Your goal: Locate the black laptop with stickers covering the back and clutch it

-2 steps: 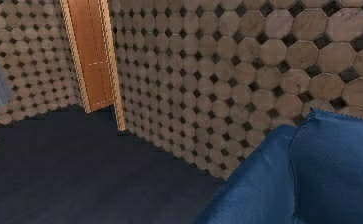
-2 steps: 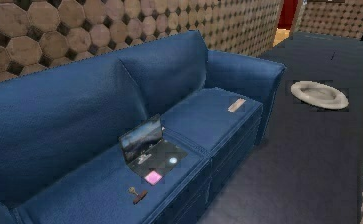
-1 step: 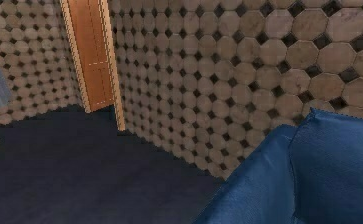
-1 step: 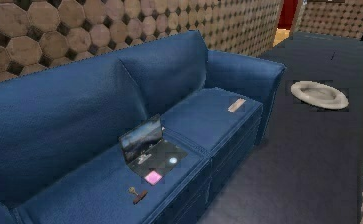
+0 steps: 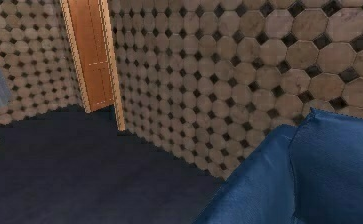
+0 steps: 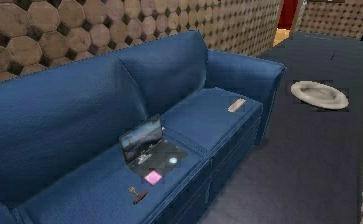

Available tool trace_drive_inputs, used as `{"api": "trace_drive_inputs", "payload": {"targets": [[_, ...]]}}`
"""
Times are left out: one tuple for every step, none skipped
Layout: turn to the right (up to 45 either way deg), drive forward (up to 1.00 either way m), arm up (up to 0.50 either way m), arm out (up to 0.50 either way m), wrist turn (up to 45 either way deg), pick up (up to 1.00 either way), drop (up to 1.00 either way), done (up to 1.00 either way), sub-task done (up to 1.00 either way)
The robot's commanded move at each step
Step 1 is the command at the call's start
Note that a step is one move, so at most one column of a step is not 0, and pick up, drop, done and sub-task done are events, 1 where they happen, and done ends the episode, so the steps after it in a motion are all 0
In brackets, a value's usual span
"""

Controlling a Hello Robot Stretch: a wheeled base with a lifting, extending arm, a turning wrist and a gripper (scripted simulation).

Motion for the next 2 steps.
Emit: {"api": "trace_drive_inputs", "payload": {"targets": [[0.0,0.00,0.00,0.40,0.0,0.00,0.00,0.00,0.00],[0.0,0.00,0.00,0.00,45.0,0.00,0.00,0.00,0.00]]}}
